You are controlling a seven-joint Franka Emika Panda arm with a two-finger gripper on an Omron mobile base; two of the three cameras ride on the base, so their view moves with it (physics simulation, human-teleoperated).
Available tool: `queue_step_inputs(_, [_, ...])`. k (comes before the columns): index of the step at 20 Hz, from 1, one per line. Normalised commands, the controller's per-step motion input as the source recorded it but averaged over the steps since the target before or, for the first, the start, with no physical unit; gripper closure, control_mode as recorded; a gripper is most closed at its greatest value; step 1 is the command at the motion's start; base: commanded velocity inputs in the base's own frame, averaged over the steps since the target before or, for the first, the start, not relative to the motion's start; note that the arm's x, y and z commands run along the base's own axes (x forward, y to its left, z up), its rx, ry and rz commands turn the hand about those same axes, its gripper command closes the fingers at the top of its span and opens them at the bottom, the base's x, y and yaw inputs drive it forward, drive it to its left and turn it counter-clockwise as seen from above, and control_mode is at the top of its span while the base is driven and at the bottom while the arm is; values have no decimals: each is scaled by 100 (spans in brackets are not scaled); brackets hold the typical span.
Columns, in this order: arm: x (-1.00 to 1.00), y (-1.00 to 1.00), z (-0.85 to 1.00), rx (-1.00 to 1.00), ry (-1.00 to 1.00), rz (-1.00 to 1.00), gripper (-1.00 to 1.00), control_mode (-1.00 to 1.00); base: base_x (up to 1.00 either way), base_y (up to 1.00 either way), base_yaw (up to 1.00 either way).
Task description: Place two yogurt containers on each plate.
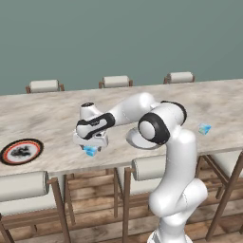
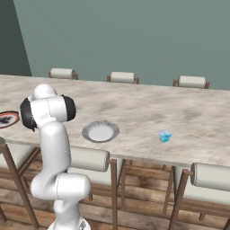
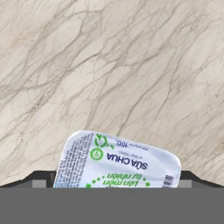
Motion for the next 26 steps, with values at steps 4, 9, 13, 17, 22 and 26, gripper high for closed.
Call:
queue_step_inputs(4, [0,0,0,0,0,0,-100,-100,0,0,0])
queue_step_inputs(9, [0,0,0,0,0,0,-100,-100,0,0,0])
queue_step_inputs(13, [0,0,0,0,0,0,100,-100,0,0,0])
queue_step_inputs(17, [0,0,0,0,0,0,100,-100,0,0,0])
queue_step_inputs(22, [0,0,0,0,0,0,100,-100,0,0,0])
queue_step_inputs(26, [0,0,0,0,0,0,100,-100,0,0,0])
